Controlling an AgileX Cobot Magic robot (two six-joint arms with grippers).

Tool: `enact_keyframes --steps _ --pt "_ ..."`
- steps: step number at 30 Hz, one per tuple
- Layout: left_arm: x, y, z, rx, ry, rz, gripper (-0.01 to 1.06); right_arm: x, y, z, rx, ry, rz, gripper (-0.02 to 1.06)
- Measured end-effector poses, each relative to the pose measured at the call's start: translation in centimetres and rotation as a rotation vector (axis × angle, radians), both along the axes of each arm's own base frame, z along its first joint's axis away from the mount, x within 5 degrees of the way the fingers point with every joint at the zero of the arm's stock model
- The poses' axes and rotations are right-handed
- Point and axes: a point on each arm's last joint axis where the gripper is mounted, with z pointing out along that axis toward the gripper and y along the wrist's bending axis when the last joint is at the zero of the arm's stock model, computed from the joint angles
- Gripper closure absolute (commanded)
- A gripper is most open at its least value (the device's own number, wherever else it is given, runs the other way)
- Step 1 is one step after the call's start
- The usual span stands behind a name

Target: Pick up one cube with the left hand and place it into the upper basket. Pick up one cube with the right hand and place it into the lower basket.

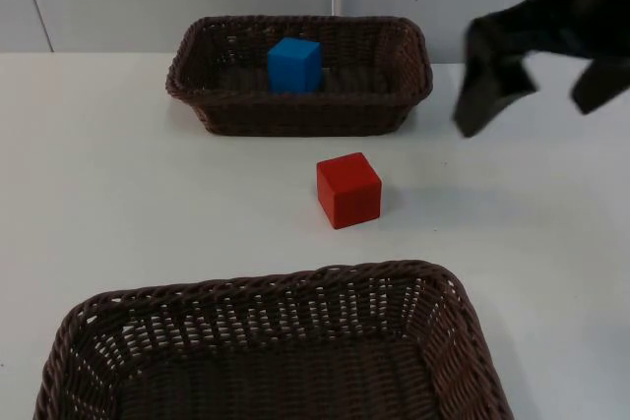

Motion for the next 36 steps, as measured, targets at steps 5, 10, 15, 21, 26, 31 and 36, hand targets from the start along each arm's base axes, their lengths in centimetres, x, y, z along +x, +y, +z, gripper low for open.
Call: enact_keyframes --steps 5,10,15,21,26,31,36 --pt "0.0 0.0 0.0 0.000 0.000 0.000 0.27 1.0 4.0 -2.0 -0.044 -0.008 0.052 -0.01" --pt "0.0 0.0 0.0 0.000 0.000 0.000 0.27 1.9 7.4 -3.8 -0.101 -0.058 0.049 -0.01" --pt "0.0 0.0 0.0 0.000 0.000 0.000 0.27 2.4 8.7 -5.1 -0.132 -0.109 -0.011 -0.01" --pt "0.0 0.0 0.0 0.000 0.000 0.000 0.27 3.3 9.5 -5.8 -0.058 -0.180 -0.070 -0.01" --pt "0.0 0.0 0.0 0.000 0.000 0.000 0.27 4.0 10.3 -7.3 -0.009 -0.202 -0.073 -0.01" --pt "-0.2 0.1 0.1 -0.004 -0.013 0.000 0.27 4.4 10.5 -9.5 -0.031 -0.194 -0.070 -0.01" --pt "-1.4 0.4 0.3 -0.021 -0.073 0.000 0.27 4.7 10.6 -12.1 -0.065 -0.178 -0.070 0.00"
